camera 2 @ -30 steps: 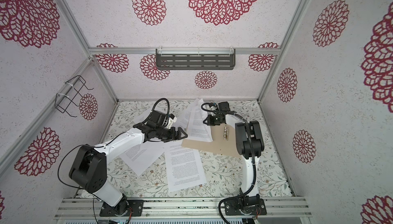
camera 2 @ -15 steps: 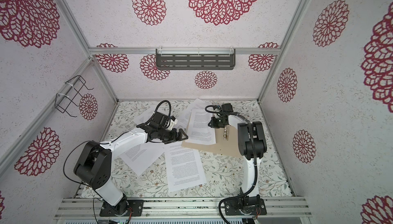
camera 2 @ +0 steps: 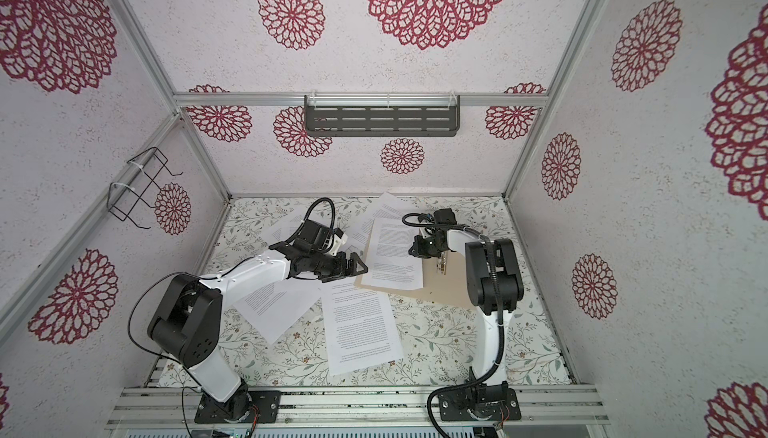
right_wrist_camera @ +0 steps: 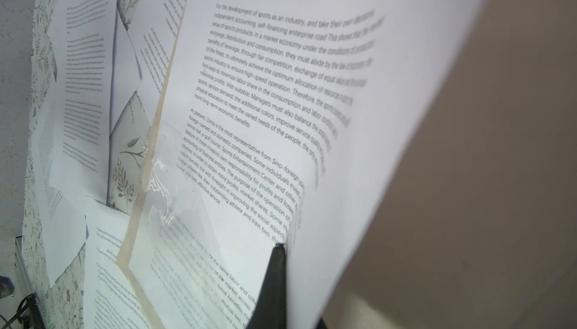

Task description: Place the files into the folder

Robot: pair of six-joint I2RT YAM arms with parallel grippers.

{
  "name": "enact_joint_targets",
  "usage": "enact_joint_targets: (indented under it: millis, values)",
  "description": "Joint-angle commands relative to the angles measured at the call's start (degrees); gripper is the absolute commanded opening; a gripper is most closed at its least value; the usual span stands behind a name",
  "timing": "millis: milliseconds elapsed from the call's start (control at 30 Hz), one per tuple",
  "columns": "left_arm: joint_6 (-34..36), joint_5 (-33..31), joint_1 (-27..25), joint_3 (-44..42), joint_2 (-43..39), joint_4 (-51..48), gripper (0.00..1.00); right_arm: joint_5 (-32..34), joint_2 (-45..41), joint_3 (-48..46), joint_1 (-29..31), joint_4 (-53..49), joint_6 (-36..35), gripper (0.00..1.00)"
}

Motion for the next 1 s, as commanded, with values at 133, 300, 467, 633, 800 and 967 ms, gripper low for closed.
enact_joint_targets:
  millis: [133, 300, 467, 633, 800, 967]
  values:
    - [-0.54, -0.16, -0.48, -0.17, 2.53, 1.91, 0.97, -2.74, -4.65, -2.80, 0.41, 5.57, 5.80, 0.00]
    - [-0.99, -0.36, -1.15, 0.46, 4.69, 2.57, 0.97, -1.02, -5.43, -5.55, 0.43, 8.81, 10.26, 0.00]
    - [-1.41, -0.63, -1.52, 1.00, 6.53, 3.33, 0.97, 0.14, -6.46, -8.04, 0.48, 10.94, 12.43, 0.00]
    - [-1.62, -0.54, -1.80, 2.17, 8.60, 3.65, 0.97, 1.14, -7.10, -9.31, 0.51, 12.26, 13.92, 0.00]
    - [-1.43, -1.24, -1.87, 3.77, 10.20, 3.60, 0.97, 1.96, -7.51, -10.52, 0.52, 14.07, 15.41, 0.00]
    - [-1.29, -1.49, -1.88, 5.16, 12.03, 3.31, 0.97, 0.39, -7.23, -11.55, 0.61, 15.47, 16.15, 0.00]
